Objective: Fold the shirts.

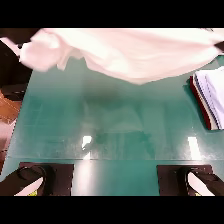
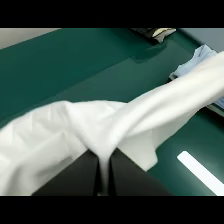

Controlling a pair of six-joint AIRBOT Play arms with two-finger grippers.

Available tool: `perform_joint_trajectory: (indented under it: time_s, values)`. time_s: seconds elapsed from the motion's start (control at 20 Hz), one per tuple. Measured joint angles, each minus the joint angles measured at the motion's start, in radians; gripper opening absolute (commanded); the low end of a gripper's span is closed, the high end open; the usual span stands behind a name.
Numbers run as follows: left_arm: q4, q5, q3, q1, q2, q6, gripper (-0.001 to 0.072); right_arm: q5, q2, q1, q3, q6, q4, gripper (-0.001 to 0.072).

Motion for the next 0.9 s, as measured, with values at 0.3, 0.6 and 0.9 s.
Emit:
perform_joint_trajectory:
  time_s: [0.3,0.6,0.9]
  values:
    - [0.119,-0.13,-0.081,-0.01,-0.08,0.016,0.0034,0.087,-0.115,0.028,0.058,0.058,-0.024,0.0014]
    - [0.133,-0.175,-0.372,-0.024,-0.189,0.024,0.0033,0.076,-0.196,0.117,-0.204,0.068,-0.164,0.0014]
    - [0.05,-0.188,-0.534,-0.215,-0.207,0.05,0.0356,0.023,-0.125,0.072,-0.389,0.071,-0.204,0.0014]
